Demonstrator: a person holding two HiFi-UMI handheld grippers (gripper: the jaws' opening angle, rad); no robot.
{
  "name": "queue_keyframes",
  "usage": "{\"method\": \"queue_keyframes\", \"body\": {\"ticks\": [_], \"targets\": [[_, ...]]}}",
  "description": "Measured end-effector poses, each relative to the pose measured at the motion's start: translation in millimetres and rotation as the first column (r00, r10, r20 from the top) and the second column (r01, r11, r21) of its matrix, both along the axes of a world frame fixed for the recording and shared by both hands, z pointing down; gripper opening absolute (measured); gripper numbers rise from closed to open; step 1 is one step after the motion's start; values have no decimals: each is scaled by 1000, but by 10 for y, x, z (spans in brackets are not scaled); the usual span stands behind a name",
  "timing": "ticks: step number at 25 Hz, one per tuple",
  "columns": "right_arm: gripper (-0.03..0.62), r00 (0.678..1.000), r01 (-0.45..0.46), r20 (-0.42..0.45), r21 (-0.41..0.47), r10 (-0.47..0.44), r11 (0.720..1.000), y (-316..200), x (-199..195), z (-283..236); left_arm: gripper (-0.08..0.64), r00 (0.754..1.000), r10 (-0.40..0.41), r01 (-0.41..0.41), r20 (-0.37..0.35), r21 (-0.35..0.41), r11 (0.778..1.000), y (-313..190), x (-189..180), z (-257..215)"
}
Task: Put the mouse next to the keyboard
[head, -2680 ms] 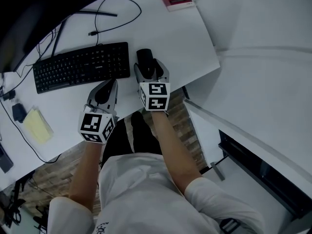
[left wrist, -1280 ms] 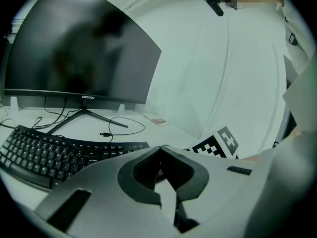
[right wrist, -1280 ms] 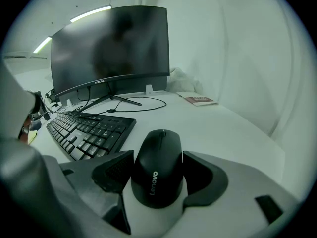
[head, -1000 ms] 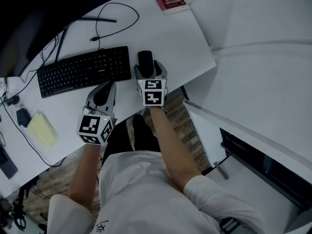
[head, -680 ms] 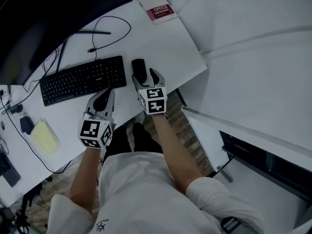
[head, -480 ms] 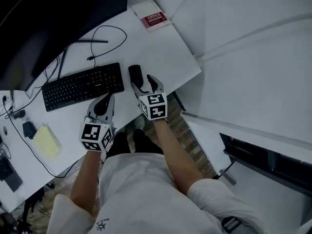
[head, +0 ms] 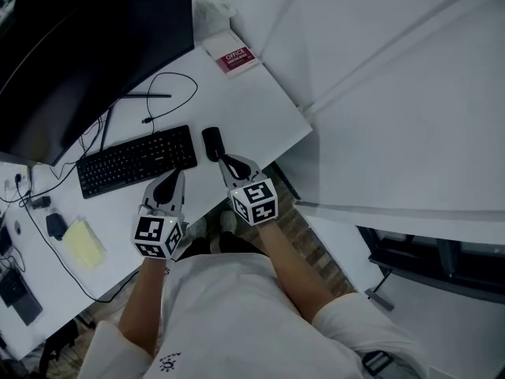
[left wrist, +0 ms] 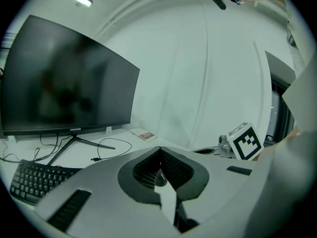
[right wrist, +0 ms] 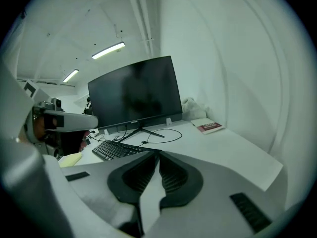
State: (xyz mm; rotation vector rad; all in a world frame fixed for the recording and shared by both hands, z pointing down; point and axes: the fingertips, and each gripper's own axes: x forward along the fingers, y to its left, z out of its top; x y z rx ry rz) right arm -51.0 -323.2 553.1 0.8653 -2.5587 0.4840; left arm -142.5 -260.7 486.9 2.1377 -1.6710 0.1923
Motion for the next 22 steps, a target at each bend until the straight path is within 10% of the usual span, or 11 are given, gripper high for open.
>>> {"method": "queue_keyframes", "body": {"ticks": [22], "targets": [[18, 978, -80, 202, 129, 53, 988, 192, 767, -1203, 11, 999, 27, -32, 44, 103, 994, -19, 58, -543]]}}
